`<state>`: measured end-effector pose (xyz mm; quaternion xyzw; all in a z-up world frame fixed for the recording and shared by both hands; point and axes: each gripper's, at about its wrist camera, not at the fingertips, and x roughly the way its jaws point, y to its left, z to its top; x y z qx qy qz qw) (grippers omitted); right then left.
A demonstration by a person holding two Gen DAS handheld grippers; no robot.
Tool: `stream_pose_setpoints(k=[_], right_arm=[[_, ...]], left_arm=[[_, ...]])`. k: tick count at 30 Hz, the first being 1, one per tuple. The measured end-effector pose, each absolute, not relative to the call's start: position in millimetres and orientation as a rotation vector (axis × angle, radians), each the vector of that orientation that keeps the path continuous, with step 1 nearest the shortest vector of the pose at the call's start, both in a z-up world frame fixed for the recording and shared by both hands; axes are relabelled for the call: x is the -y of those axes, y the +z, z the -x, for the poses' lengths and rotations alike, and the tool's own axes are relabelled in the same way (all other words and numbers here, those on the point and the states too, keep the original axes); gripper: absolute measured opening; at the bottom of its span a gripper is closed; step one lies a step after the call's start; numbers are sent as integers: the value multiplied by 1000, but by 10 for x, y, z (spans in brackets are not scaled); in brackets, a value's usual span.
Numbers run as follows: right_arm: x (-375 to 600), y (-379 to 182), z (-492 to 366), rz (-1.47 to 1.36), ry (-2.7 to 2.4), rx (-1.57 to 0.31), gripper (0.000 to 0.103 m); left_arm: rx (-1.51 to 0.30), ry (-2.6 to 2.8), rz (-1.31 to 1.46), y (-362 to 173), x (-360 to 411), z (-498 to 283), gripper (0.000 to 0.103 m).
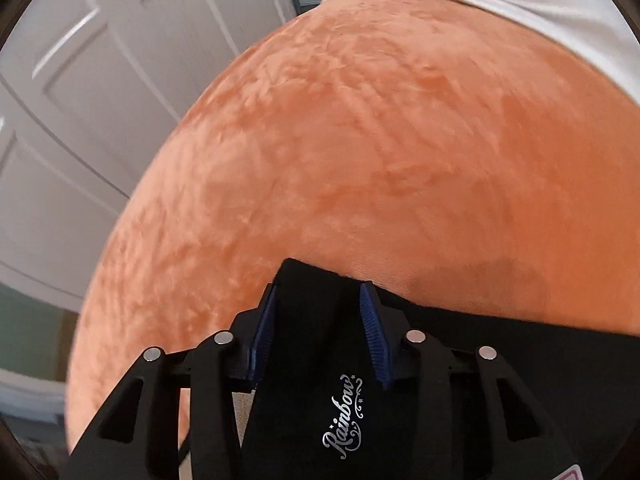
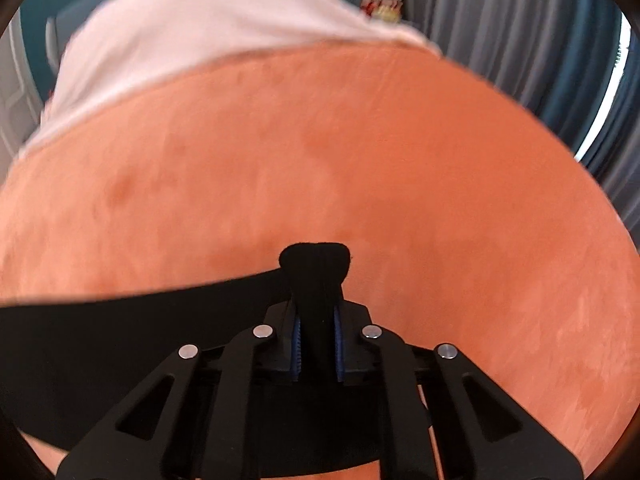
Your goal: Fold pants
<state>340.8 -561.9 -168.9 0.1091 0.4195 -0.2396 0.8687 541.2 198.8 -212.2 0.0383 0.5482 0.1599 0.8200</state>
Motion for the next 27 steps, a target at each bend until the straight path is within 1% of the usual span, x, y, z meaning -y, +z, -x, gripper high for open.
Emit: stream_pose_setpoints(k=[3,5,6,9,11,12,15,19,24,27], right_arm=[[5706,-1813,-3456,-221,-527,-928,10],[5662,-1921,-3505,-190,-527,-965,10],[5647,-1933,-3511,-198,-526,-960,10],[5653,-1853,-3470,-246,-521,-913,11],[5644,-1710,-3426,-253,-509,-871,11],[5630,-1618,-3394,-254,-502,-849,11],[5571,-1285,-3265,-254,-465,-767,11],[5434,-706,-2974,-257,-396,-633,11],[5218,-88,-2400,-264,-312,-482,11],[5089,164,-1953,-247,-265,-429,11]], left_arm=[[-1165,349,-135,-2141,-1922,-5409,35],[-1159,359,-126,-2152,-1945,-5438,26],[-1157,368,-123,-2148,-1922,-5437,21],[-1149,372,-110,-2124,-1926,-5489,19],[-1127,364,-51,-2037,-2007,-5501,15],[-1104,355,-1,-1945,-2060,-5458,7],[-1041,310,102,-1618,-2163,-5283,7],[-982,250,147,-1147,-2191,-4936,8],[-894,201,143,-505,-2319,-4203,8],[-883,197,118,-320,-2449,-3762,8]])
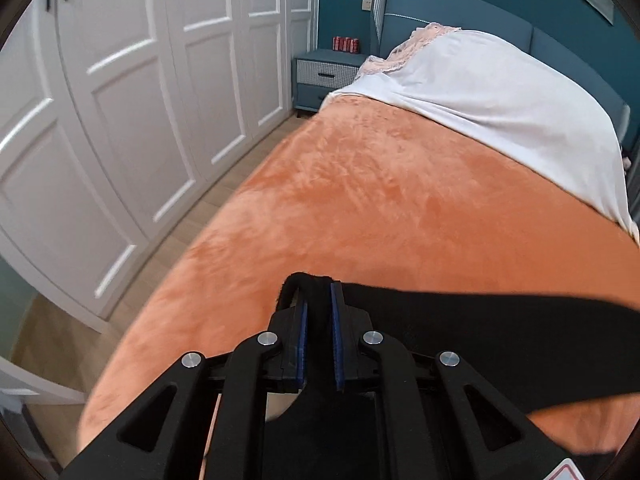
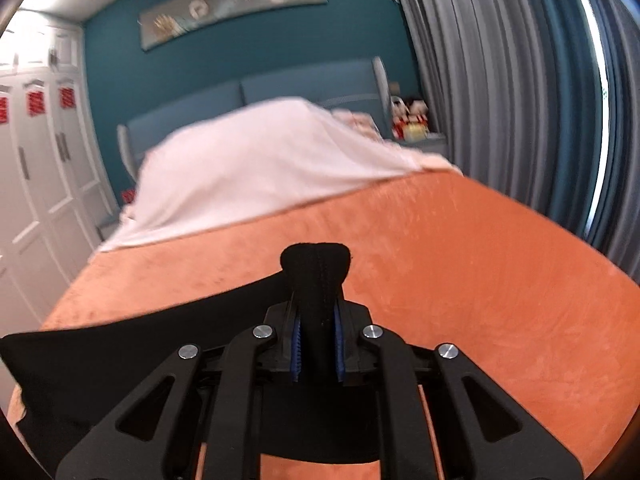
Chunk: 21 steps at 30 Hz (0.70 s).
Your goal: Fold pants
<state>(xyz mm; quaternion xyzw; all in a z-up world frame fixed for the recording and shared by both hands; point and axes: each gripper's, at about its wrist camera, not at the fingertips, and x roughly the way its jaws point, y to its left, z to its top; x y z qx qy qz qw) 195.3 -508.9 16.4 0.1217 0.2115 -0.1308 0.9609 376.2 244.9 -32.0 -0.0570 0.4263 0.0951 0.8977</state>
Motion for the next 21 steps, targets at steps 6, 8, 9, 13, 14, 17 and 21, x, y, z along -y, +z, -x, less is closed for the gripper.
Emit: stream_pose_setpoints(k=[6,8,9,13,14,17,21], right_arm=[[4926,56,-1210,-138,-244,-521,12],[4855,-163,-1023,-93,-242,-588,12],[4809,-305,-964,-64,-237,-633,12],[4558,-958,-844,59,-224,-817,12],[4553,-1097,-830,79,-226,-846,12],[4517,-1515,-706,97,-239,-929,12],[4570,-1860,-622,60,-250,-994,21]], left_arm=[[-959,209,2,-522,-2585,-2966,9],[-1001,214,-26,-738,-2599,-2773,9],[-1018,221,-37,-840,-2620,-2705,10],[-1102,241,-80,-1366,-2615,-2424,10],[-1114,252,-95,-1456,-2628,-2364,10],[-1134,283,-105,-1720,-2645,-2261,10],[-1128,307,-100,-1837,-2651,-2187,10]])
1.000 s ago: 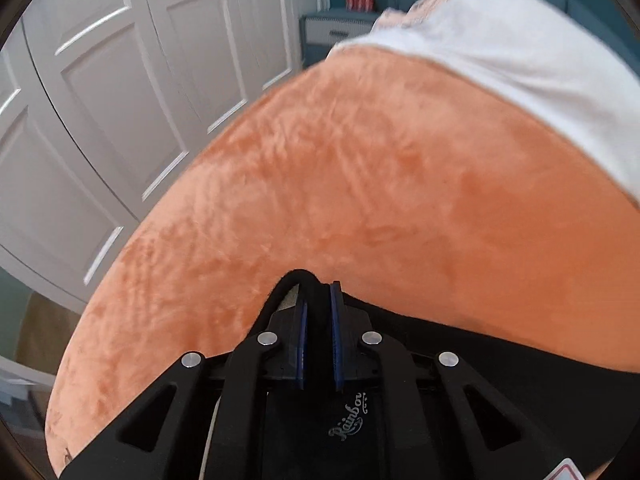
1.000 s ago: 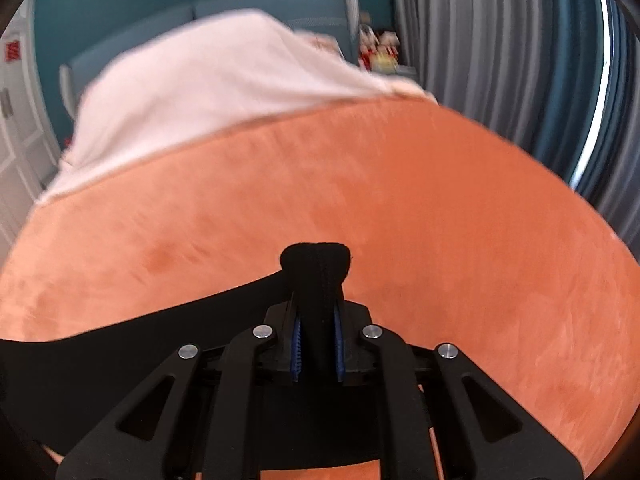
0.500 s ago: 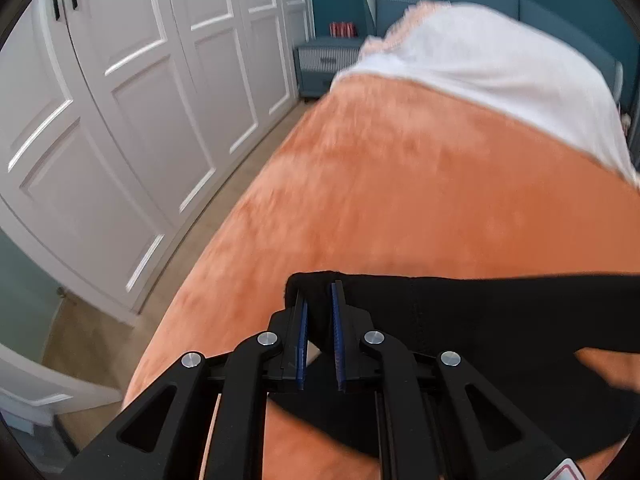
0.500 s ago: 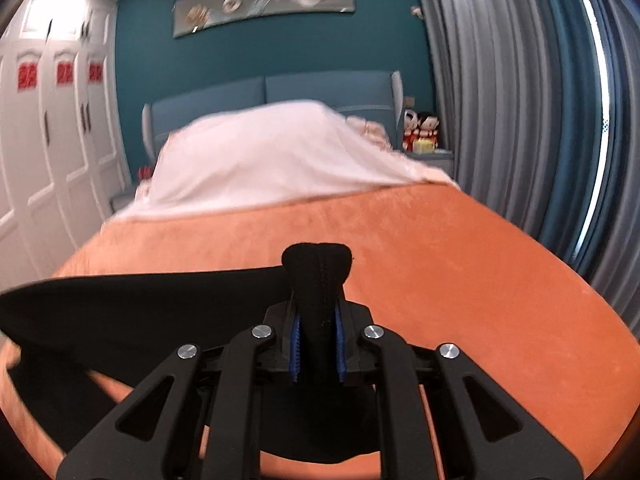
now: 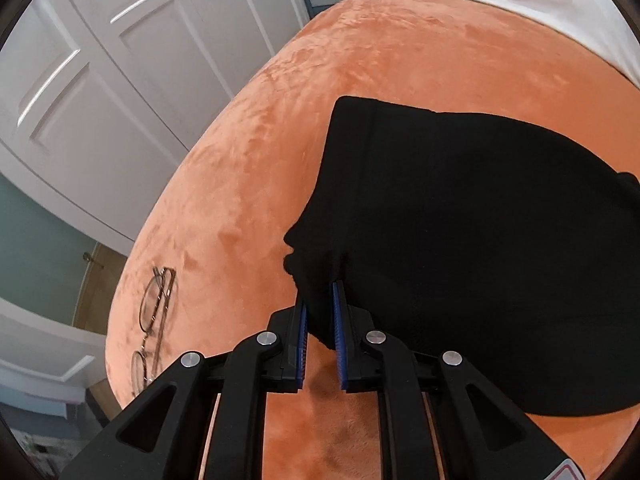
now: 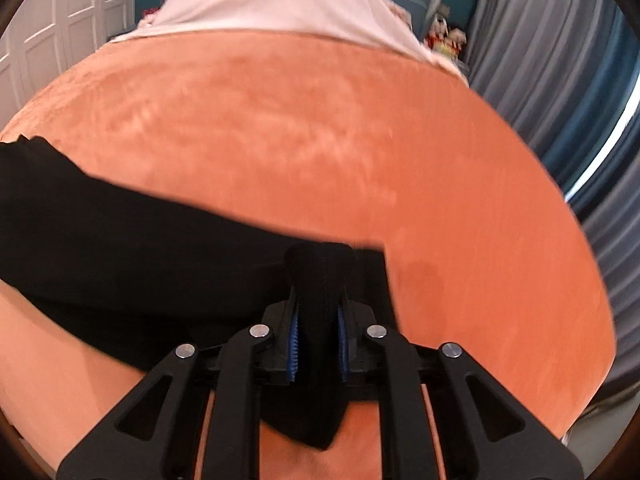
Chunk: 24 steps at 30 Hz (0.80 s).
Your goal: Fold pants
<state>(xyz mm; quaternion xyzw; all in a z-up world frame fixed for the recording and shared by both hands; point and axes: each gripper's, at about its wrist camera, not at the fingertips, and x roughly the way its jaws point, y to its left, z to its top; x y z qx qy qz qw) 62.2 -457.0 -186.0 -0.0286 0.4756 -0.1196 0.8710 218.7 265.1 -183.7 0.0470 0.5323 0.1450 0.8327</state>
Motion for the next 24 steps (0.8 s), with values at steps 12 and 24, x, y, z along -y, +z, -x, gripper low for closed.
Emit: stream_pose_setpoints(k=[12,24], right_arm=[[4505,-569,-839,22,-272,-538,14],[5048,-1772,277,-266,-514,-821,38]], left_arm=[[-977,272,-56,-1091,-2593,-2402,11],[-1124,300,-78,-1860,-2660,-1911,16]])
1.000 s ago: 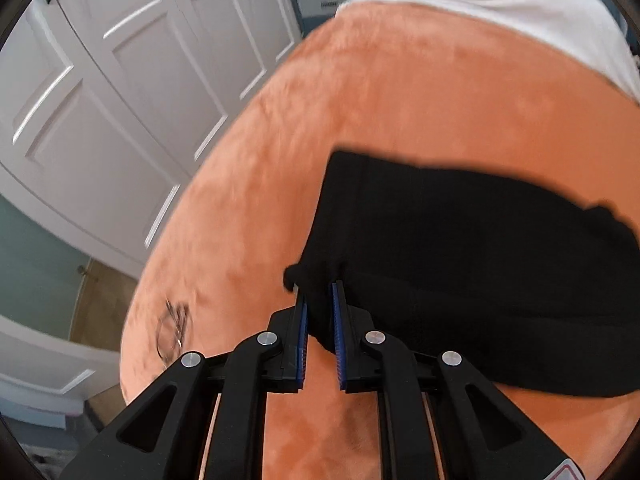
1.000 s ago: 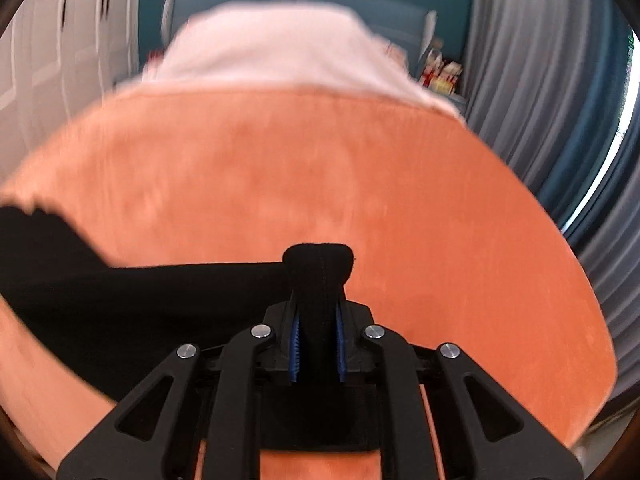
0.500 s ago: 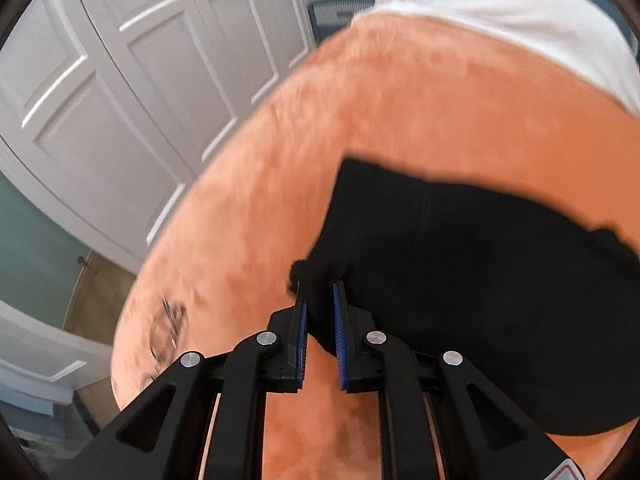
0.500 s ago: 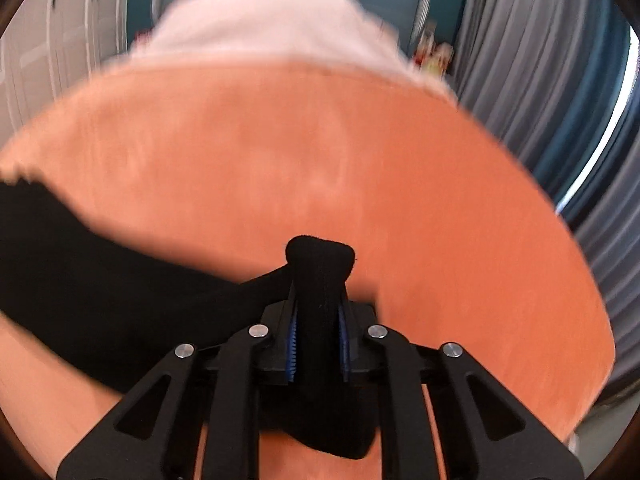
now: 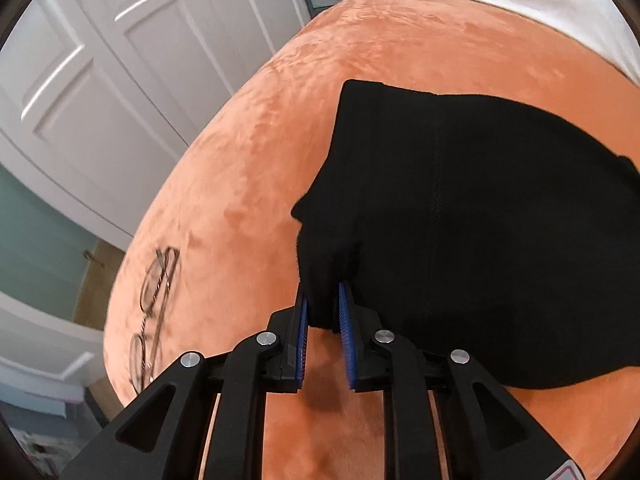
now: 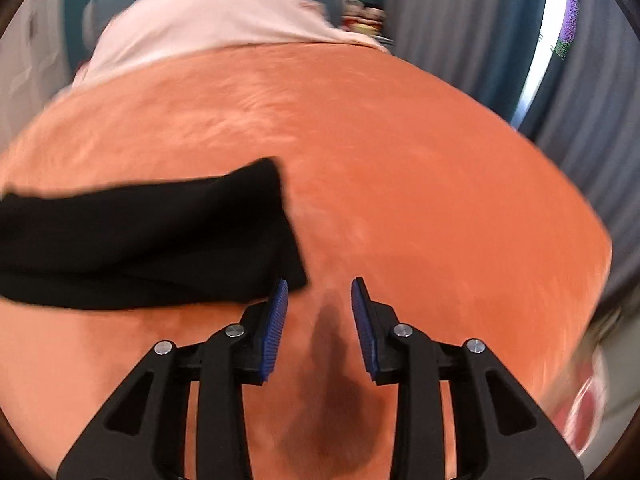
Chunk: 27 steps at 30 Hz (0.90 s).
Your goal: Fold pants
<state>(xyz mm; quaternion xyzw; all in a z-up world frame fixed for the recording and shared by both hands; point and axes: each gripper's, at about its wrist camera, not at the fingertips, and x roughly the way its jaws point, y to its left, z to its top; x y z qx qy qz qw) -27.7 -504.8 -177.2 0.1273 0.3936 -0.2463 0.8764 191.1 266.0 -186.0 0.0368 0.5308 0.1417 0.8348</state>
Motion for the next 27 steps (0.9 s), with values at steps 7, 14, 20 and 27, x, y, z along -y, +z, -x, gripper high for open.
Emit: stream_pose_setpoints(k=[7,14,20,27], right_arm=[[5427,-1617,-21,-938,-340,-758,54],[5358,-1894,-929,-964,-379,-952,3],[5095,-996,-655,-721,-201,-581,3],[5344,-2346,-279,-836,-385,-844,8]], left_arm=[[-1152,327,11,-1835,-2740,-1945,18],[-1164,343,1,-1787,-2717,-2033,18],[-1151,322,-32,-1717,-2743,-2099,18],[-1165,337,-28,-1867,-2747,-2129,18]])
